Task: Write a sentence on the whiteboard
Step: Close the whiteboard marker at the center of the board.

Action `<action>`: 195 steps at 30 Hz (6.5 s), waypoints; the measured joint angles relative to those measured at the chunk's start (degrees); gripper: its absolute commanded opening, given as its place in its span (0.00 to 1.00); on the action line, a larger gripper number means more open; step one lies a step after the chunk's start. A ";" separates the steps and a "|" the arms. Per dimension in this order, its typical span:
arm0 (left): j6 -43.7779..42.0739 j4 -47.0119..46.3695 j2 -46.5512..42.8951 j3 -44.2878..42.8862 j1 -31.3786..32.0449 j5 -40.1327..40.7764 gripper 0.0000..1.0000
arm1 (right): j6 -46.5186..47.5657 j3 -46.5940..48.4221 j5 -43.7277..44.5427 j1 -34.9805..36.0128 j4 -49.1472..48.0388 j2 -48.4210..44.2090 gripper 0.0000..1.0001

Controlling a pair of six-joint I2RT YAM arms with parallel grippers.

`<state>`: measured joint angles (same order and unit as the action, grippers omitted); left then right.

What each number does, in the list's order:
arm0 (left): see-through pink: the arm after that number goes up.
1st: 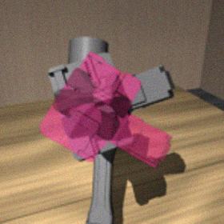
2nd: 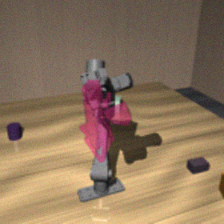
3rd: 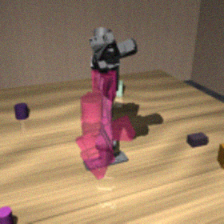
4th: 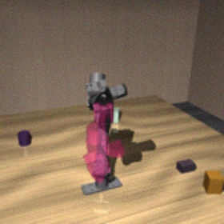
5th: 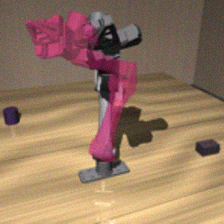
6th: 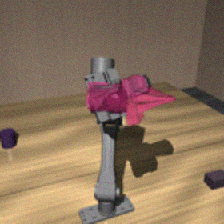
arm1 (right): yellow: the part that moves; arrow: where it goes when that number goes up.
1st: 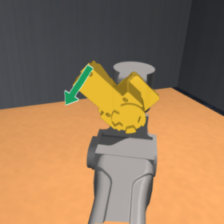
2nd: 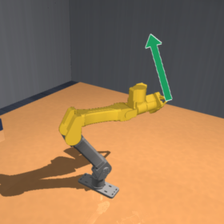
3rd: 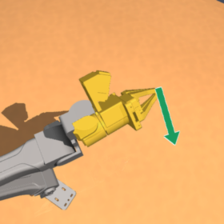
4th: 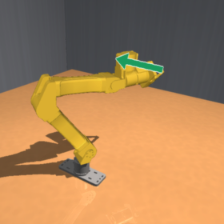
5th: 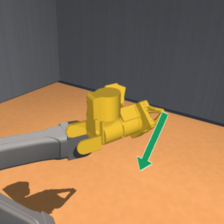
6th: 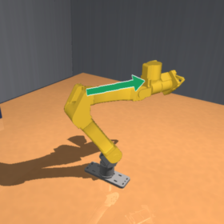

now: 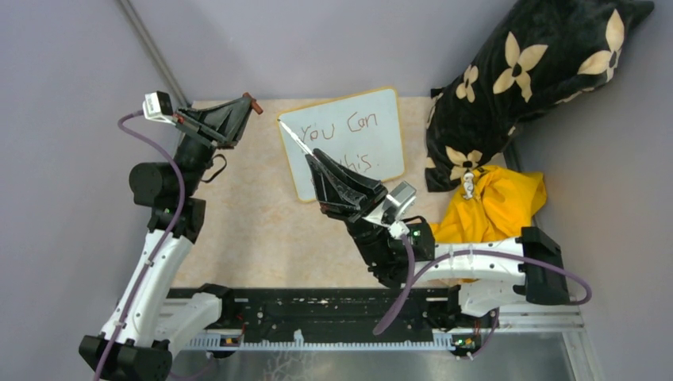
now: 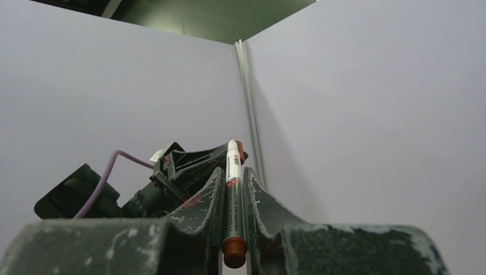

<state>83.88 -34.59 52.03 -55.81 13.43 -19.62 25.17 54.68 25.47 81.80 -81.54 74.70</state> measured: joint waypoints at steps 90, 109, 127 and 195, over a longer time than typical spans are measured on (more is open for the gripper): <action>-2.56 1.07 -2.27 0.98 0.68 -0.76 0.00 | -7.32 4.26 0.33 -3.67 6.56 3.76 0.00; -2.73 1.16 -1.46 -0.74 0.68 -0.74 0.00 | -7.37 4.24 0.33 -3.67 6.56 3.76 0.00; -2.71 1.14 -1.46 -0.74 0.68 -0.74 0.00 | -7.48 4.24 0.28 -3.67 7.23 3.76 0.00; -4.20 1.14 -0.68 -1.73 1.31 1.38 0.00 | -8.81 4.46 0.00 -4.09 8.11 2.91 0.00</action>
<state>79.68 -33.45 51.35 -57.54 14.74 -18.24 16.36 59.13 25.47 77.71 -73.43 77.60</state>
